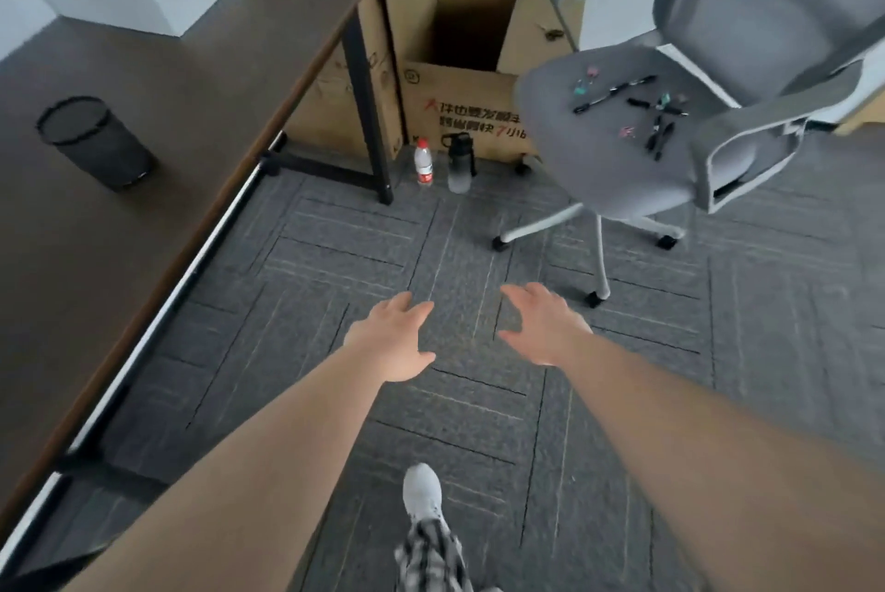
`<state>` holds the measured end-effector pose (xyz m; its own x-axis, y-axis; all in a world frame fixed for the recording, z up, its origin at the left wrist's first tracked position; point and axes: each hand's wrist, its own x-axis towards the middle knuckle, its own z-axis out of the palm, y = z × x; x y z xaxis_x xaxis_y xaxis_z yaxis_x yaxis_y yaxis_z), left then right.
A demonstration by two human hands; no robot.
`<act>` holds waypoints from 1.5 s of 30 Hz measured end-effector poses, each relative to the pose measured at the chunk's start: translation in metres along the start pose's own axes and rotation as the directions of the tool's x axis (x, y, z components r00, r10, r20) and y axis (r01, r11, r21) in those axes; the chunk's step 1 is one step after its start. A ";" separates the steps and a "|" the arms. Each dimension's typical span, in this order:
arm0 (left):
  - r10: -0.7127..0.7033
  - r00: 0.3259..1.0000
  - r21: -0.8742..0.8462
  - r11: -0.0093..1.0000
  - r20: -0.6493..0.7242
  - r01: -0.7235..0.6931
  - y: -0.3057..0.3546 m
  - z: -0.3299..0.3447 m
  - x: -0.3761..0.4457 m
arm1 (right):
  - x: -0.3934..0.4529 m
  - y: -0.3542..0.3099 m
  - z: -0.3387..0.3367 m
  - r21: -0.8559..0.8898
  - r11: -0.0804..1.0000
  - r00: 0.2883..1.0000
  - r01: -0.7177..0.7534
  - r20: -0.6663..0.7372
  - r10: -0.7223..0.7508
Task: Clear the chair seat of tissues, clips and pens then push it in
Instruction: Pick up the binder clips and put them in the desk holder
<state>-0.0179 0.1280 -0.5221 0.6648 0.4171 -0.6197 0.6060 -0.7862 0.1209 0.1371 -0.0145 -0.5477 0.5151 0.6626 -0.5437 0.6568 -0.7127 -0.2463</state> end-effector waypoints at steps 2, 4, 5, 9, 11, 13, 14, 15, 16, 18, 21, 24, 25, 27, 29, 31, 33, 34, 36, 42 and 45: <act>0.071 0.997 0.080 0.994 -0.024 -0.069 0.014 -0.025 0.027 | 0.011 0.015 -0.022 0.005 0.999 0.999 -0.040 -0.017 0.040; 0.152 0.987 0.153 0.978 -0.046 -0.143 0.029 -0.054 0.056 | 0.025 0.031 -0.047 0.022 0.995 0.995 -0.093 -0.044 0.094; 0.189 0.981 0.186 0.967 -0.049 -0.177 0.036 -0.066 0.067 | 0.030 0.036 -0.059 0.029 0.993 0.992 -0.111 -0.051 0.113; 0.313 0.949 0.304 0.909 -0.048 -0.284 0.069 -0.119 0.120 | 0.062 0.065 -0.112 0.095 0.975 0.971 -0.201 -0.113 0.211; 0.340 0.939 0.329 0.893 -0.042 -0.308 0.087 -0.141 0.145 | 0.076 0.082 -0.131 0.160 0.959 0.957 -0.236 -0.135 0.258; 0.361 0.932 0.371 0.868 -0.017 -0.329 0.105 -0.159 0.170 | 0.090 0.101 -0.143 0.200 0.942 0.945 -0.269 -0.134 0.298; 0.375 0.927 0.395 0.852 -0.004 -0.343 0.115 -0.167 0.183 | 0.098 0.112 -0.148 0.217 0.934 0.940 -0.283 -0.132 0.315; 0.391 0.920 0.420 0.834 0.008 -0.358 0.126 -0.175 0.197 | 0.106 0.123 -0.153 0.233 0.928 0.936 -0.292 -0.131 0.327; 0.406 0.914 0.439 0.818 0.016 -0.371 0.137 -0.182 0.213 | 0.117 0.136 -0.158 0.254 0.920 0.932 -0.297 -0.131 0.337; 0.426 0.904 0.444 0.805 0.027 -0.393 0.161 -0.195 0.244 | 0.142 0.160 -0.168 0.300 0.907 0.929 -0.297 -0.128 0.346; 0.407 0.912 0.426 0.817 0.050 -0.388 0.194 -0.209 0.291 | 0.180 0.190 -0.183 0.337 0.900 0.939 -0.277 -0.106 0.328; 0.418 0.906 0.424 0.811 0.064 -0.404 0.223 -0.219 0.332 | 0.213 0.216 -0.200 0.347 0.900 0.946 -0.264 -0.087 0.312; 0.429 0.901 0.419 0.809 0.060 -0.413 0.231 -0.222 0.345 | 0.223 0.225 -0.206 0.344 0.900 0.946 -0.268 -0.085 0.314; 0.442 0.895 0.398 0.813 0.053 -0.425 0.246 -0.228 0.369 | 0.242 0.241 -0.220 0.348 0.895 0.939 -0.280 -0.094 0.331; 0.451 0.891 0.397 0.809 0.055 -0.434 0.258 -0.233 0.393 | 0.261 0.253 -0.232 0.374 0.871 0.921 -0.319 -0.094 0.378; 0.476 0.878 0.433 0.780 0.060 -0.452 0.269 -0.239 0.418 | 0.281 0.259 -0.240 0.404 0.837 0.896 -0.369 -0.087 0.436; 0.495 0.866 0.448 0.761 0.066 -0.470 0.279 -0.245 0.444 | 0.300 0.263 -0.248 0.390 0.844 0.895 -0.368 -0.097 0.435; 0.504 0.861 0.446 0.756 0.072 -0.480 0.284 -0.247 0.456 | 0.309 0.267 -0.253 0.358 0.863 0.903 -0.356 -0.105 0.417; 0.535 0.841 0.438 0.739 0.082 -0.513 0.296 -0.254 0.481 | 0.329 0.283 -0.260 0.291 0.894 0.914 -0.342 -0.117 0.388; 0.567 0.809 0.387 0.718 0.154 -0.578 0.325 -0.264 0.552 | 0.389 0.335 -0.279 0.336 0.810 0.848 -0.481 -0.056 0.527; 0.549 0.804 0.337 0.730 0.231 -0.595 0.331 -0.255 0.578 | 0.416 0.349 -0.278 0.328 0.799 0.840 -0.504 -0.031 0.542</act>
<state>0.6786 0.2256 -0.6425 0.7660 -0.2013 -0.6105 -0.1005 -0.9755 0.1955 0.7333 0.0763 -0.6368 0.8056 0.1770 -0.5654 0.0845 -0.9789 -0.1861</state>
